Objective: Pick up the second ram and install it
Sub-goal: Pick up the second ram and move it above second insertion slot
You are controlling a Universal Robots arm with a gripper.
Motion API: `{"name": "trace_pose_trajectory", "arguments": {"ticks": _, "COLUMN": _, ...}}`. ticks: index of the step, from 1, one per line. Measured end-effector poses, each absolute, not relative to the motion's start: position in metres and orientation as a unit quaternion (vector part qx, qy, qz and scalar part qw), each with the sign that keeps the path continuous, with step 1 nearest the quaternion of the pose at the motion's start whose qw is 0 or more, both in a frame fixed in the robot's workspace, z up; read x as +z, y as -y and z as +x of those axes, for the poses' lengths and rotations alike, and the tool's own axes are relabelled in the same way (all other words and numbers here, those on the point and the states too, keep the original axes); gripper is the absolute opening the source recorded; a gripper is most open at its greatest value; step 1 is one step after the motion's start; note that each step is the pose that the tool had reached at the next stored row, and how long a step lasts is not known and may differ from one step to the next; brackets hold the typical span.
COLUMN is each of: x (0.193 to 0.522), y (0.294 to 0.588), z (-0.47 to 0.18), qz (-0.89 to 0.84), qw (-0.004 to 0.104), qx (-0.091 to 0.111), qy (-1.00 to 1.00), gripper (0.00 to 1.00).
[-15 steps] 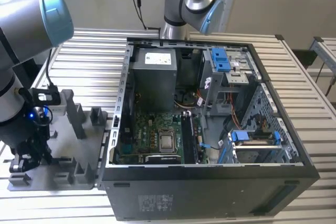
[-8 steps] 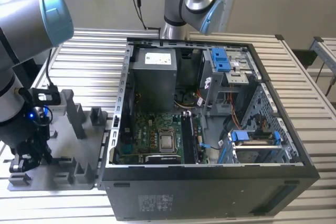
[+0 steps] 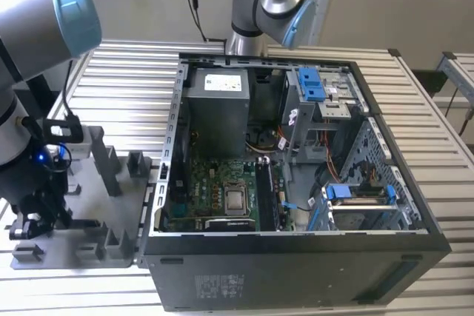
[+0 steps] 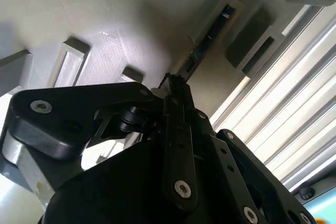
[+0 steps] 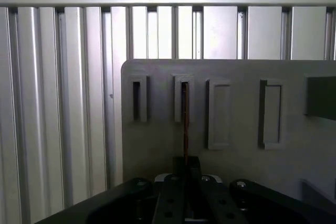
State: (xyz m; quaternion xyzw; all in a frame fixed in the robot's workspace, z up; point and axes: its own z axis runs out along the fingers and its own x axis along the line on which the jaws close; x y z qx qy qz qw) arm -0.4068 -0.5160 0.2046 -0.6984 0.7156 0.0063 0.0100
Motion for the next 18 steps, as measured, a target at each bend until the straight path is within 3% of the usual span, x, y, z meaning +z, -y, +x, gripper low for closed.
{"name": "trace_pose_trajectory", "arguments": {"ticks": 18, "x": 0.231, "y": 0.516, "z": -0.407, "qz": -0.698, "qw": 0.01, "qx": 0.006, "qy": -0.716, "gripper": 0.14}}
